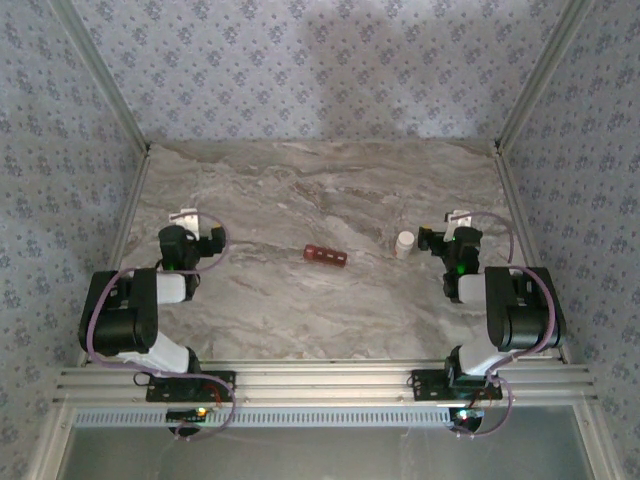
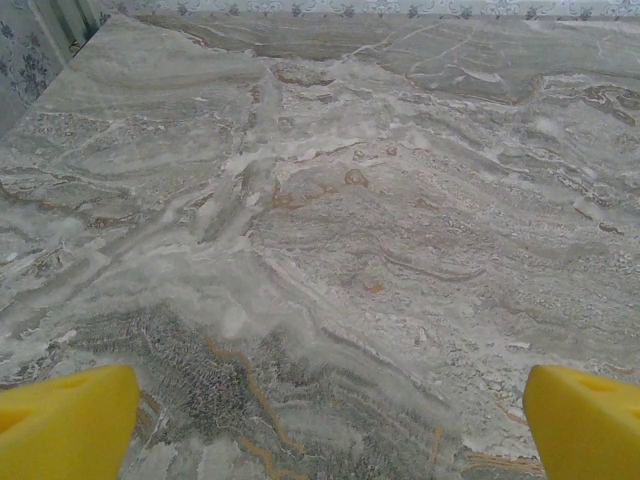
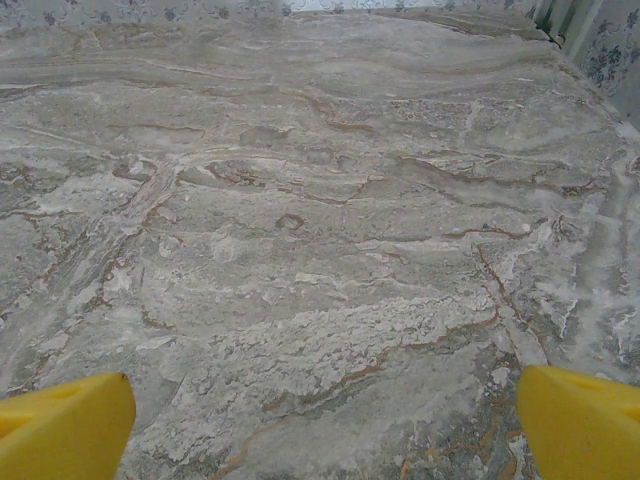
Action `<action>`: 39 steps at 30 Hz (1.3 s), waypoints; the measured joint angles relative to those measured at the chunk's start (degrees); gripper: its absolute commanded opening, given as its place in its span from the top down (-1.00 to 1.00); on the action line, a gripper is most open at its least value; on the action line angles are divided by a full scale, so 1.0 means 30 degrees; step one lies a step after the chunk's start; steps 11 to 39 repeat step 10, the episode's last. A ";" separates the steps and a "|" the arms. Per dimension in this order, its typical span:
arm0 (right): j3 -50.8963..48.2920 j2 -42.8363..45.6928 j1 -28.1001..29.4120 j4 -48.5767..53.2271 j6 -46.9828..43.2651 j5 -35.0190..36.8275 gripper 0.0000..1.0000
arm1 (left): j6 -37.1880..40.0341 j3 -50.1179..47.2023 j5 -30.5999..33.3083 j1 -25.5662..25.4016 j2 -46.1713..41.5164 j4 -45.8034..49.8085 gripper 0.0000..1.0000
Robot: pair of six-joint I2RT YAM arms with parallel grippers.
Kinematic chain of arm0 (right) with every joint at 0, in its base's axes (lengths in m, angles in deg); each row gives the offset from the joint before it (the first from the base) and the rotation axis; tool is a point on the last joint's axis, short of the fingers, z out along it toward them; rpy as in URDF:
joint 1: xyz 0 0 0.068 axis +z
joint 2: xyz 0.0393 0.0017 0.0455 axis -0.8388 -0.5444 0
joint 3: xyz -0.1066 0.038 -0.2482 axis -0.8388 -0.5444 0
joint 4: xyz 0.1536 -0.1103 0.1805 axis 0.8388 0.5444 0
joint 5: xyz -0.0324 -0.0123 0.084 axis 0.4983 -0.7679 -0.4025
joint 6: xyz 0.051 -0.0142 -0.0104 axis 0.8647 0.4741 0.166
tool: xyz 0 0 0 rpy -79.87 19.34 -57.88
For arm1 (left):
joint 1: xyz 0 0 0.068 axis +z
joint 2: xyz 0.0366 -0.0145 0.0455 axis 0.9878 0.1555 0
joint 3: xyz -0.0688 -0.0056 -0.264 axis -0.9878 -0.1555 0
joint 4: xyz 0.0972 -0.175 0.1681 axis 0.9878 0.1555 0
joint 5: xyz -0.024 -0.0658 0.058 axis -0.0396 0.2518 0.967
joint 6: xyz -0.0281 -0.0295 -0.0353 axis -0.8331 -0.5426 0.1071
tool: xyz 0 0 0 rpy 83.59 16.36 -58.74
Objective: Sort the pills into containers
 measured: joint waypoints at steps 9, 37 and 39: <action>0.0000 0.0000 0.0000 0.0015 0.0000 -0.0066 -0.99 | 0.0007 0.0000 0.0197 -0.0197 0.0000 -0.0007 -0.96; 0.0000 0.0000 0.0000 0.0007 0.0000 -0.0066 -0.99 | 0.0007 0.0000 0.0197 -0.0197 0.0000 -0.0007 -0.96; 0.0000 0.0000 0.0000 0.0007 0.0000 -0.0066 -0.99 | 0.0007 0.0000 0.0197 -0.0197 0.0000 -0.0007 -0.96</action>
